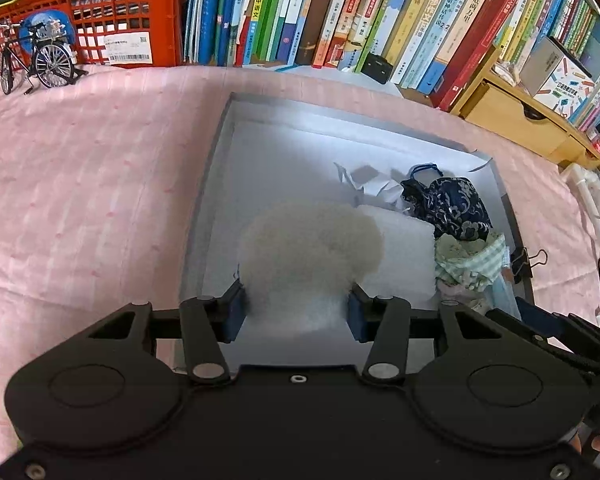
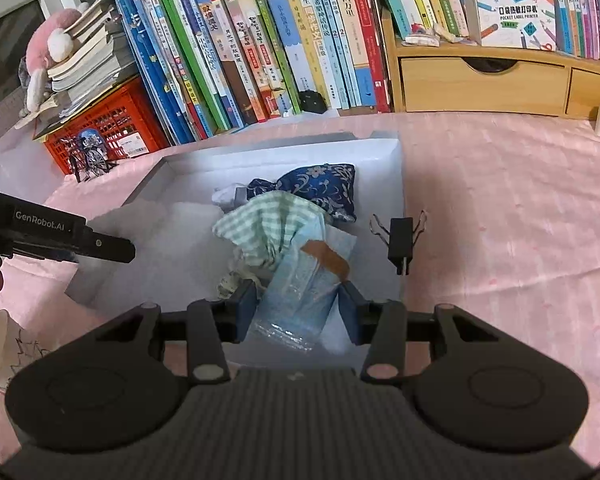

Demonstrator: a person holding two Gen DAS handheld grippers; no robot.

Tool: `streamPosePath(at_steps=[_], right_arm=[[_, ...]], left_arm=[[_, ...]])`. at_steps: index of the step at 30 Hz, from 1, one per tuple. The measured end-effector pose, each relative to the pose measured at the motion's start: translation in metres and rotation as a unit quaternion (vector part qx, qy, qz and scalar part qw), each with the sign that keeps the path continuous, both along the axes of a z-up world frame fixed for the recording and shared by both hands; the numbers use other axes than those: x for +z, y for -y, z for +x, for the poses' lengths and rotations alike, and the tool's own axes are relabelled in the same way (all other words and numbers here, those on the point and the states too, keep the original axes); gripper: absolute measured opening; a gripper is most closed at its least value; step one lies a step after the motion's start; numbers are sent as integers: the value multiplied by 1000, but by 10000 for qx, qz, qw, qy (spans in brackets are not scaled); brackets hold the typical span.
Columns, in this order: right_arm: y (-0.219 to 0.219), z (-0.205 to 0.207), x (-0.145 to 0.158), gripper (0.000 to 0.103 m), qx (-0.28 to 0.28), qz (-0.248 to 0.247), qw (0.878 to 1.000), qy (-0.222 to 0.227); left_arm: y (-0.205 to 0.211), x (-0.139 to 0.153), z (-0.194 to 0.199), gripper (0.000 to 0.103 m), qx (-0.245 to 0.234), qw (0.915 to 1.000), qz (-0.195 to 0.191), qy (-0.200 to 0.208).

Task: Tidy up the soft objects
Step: 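Open the left tool to drop the fluffy ball while the right tool drops the packet, then move both open tools away from the tray toward the remaining table objects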

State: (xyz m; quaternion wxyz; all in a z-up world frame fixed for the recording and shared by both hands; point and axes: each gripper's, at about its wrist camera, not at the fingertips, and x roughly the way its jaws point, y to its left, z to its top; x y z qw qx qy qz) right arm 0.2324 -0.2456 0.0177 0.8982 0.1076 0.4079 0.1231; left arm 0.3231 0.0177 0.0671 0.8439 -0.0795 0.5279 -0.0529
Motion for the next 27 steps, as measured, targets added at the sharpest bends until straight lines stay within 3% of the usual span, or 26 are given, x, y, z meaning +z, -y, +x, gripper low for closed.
streamPosePath(at_steps=[5, 11, 14, 17, 22, 27], right_arm=[[1, 0, -3, 51, 33, 37, 10000, -15], [3, -1, -3, 54, 34, 50, 10000, -2], [3, -3, 0, 65, 18, 25, 10000, 33], [3, -6, 3, 67, 27, 19, 10000, 85], [1, -12, 11, 72, 66, -48, 9998, 206], [-2, -19, 21, 75, 99, -72, 9992, 368]], left_arm=[[-1, -2, 4, 53, 13, 9998, -175, -80], [3, 2, 2, 68, -55, 9997, -248, -65], [4, 5, -1, 71, -100, 9995, -294, -50], [6, 8, -5, 73, -168, 9994, -288, -27], [12, 16, -18, 74, -311, 9992, -178, 154], [26, 30, -39, 78, -522, 9963, 114, 670]])
